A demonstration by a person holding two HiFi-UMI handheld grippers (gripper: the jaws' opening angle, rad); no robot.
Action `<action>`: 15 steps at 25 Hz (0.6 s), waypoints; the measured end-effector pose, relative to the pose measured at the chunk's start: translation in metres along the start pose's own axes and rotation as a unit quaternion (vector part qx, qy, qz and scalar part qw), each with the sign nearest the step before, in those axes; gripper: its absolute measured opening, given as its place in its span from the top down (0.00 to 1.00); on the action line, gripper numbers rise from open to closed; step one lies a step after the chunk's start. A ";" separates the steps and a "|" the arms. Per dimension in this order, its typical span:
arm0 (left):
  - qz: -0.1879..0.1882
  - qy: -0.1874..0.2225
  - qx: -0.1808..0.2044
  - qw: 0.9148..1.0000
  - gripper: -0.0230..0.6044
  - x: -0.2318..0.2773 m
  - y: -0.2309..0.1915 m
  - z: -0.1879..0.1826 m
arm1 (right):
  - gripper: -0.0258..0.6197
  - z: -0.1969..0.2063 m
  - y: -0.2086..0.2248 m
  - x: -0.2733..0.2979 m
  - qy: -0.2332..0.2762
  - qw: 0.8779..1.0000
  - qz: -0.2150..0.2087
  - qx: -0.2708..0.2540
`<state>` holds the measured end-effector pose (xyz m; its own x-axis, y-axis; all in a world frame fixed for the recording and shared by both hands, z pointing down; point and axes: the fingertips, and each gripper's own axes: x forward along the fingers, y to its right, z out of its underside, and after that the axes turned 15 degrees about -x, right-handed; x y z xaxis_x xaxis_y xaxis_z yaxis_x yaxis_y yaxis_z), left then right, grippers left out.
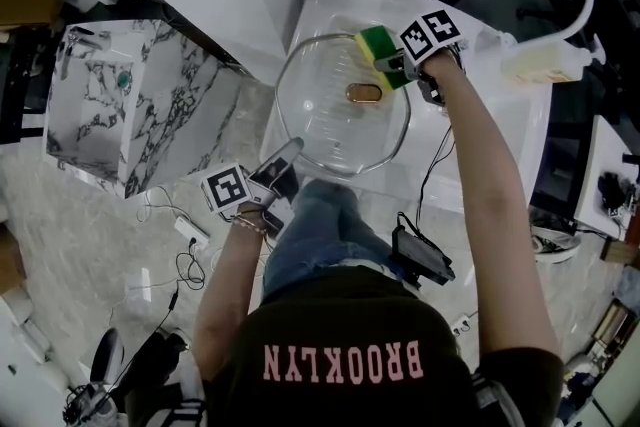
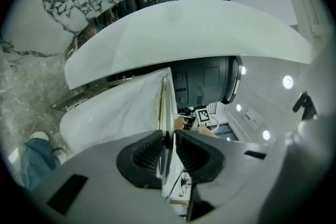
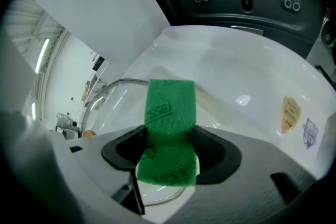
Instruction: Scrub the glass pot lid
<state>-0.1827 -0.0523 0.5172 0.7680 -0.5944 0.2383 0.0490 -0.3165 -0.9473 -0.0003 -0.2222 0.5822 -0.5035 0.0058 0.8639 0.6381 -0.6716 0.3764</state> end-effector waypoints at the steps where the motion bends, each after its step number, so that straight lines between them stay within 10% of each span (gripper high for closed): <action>1: -0.001 -0.001 0.002 1.000 0.88 0.001 0.000 -0.001 | 0.54 0.000 0.000 0.000 0.005 1.000 0.002 0.002; 8: -0.012 -0.011 0.012 1.000 0.88 0.004 0.002 0.002 | 0.54 -0.001 0.001 -0.008 0.058 0.998 0.028 0.007; 15: 0.002 -0.006 0.043 0.999 0.88 0.004 0.023 0.000 | 0.54 -0.012 -0.011 -0.069 0.241 0.968 0.021 0.073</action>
<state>-0.1789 -0.0615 0.4966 0.7762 -0.5862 0.2323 0.1007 -0.2485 -0.9634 0.0204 -0.2240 0.5145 -0.6652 -0.3890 0.6373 0.7222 -0.5517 0.4171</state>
